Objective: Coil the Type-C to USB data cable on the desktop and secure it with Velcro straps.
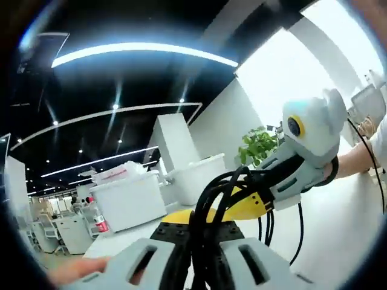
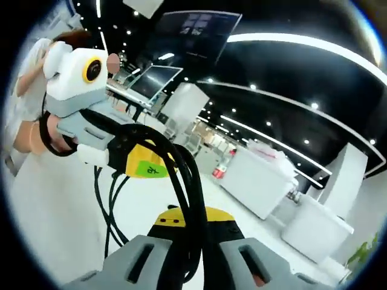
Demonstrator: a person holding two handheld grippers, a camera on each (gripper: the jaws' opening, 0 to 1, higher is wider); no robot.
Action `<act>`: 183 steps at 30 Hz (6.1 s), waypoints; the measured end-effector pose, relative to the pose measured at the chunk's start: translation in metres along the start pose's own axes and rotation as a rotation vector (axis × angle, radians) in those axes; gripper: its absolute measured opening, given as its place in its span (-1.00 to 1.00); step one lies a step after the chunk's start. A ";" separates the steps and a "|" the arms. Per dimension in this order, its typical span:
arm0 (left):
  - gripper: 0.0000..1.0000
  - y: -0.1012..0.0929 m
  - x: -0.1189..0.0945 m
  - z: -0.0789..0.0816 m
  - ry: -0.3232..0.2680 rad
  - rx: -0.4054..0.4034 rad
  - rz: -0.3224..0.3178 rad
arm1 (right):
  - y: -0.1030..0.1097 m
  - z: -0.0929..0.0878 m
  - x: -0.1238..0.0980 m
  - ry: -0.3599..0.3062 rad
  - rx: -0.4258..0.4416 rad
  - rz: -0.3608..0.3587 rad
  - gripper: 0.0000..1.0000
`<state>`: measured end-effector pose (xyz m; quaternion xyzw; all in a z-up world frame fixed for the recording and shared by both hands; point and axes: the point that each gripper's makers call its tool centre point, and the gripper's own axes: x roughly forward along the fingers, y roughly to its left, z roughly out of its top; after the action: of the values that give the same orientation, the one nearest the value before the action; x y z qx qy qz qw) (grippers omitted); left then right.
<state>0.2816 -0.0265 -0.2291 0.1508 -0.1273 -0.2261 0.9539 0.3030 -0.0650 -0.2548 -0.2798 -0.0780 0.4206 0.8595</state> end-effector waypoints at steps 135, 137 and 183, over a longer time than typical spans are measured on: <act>-0.90 0.140 -0.018 -0.115 0.475 0.210 0.210 | -0.008 -0.131 0.214 0.401 1.308 0.063 -0.73; -0.90 0.140 -0.017 -0.115 0.475 0.211 0.209 | -0.013 -0.139 0.213 0.409 1.311 0.042 -0.83; -0.90 0.138 -0.017 -0.112 0.466 0.195 0.203 | -0.029 -0.142 0.233 0.618 1.017 -0.008 -0.63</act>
<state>0.3561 0.1245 -0.2875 0.2765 0.0600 -0.0752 0.9562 0.5228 0.0408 -0.3808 0.0580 0.3858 0.3008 0.8702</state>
